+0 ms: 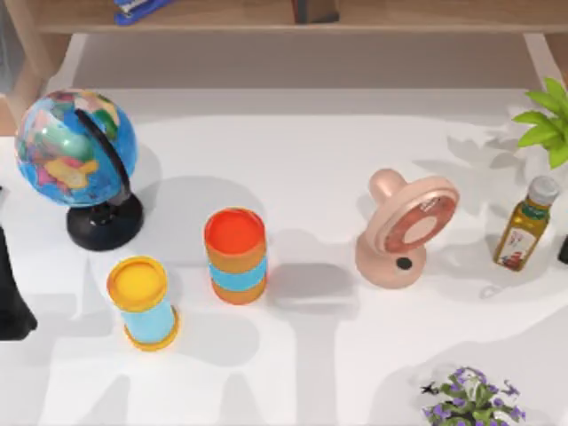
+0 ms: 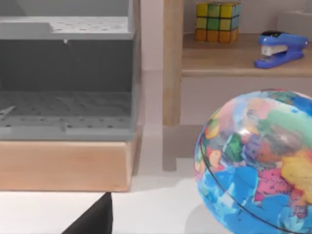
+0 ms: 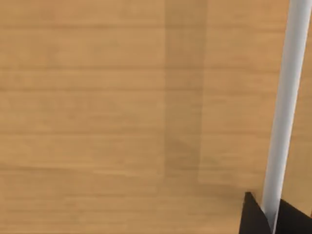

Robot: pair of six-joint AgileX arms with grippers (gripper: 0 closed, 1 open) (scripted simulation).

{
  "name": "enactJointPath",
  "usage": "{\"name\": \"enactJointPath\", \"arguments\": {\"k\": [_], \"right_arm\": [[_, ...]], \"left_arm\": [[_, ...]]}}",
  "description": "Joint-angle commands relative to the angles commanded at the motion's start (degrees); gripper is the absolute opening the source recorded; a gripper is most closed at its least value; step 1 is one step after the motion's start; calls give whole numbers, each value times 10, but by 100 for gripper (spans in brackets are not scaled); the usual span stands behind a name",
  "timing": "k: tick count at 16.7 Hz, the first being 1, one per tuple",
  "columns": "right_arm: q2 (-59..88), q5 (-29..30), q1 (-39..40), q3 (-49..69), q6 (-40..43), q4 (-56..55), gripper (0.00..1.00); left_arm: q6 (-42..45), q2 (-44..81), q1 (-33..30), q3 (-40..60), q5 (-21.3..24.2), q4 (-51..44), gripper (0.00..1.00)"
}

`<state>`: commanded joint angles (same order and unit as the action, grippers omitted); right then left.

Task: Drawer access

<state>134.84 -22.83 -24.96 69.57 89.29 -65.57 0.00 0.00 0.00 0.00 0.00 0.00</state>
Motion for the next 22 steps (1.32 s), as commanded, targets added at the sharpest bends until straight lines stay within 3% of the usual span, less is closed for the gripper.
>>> {"name": "enactJointPath", "arguments": {"k": [7, 14, 22], "right_arm": [[-3, -1, -6, -10, -1, -5, 0], [-66, -36, -38, -153, -1, -83, 0], [-79, -44, -49, -181, -1, -102, 0]], "left_arm": [[0, 0, 0, 0, 0, 0, 100], [0, 0, 0, 0, 0, 0, 100], [0, 0, 0, 0, 0, 0, 100]]}}
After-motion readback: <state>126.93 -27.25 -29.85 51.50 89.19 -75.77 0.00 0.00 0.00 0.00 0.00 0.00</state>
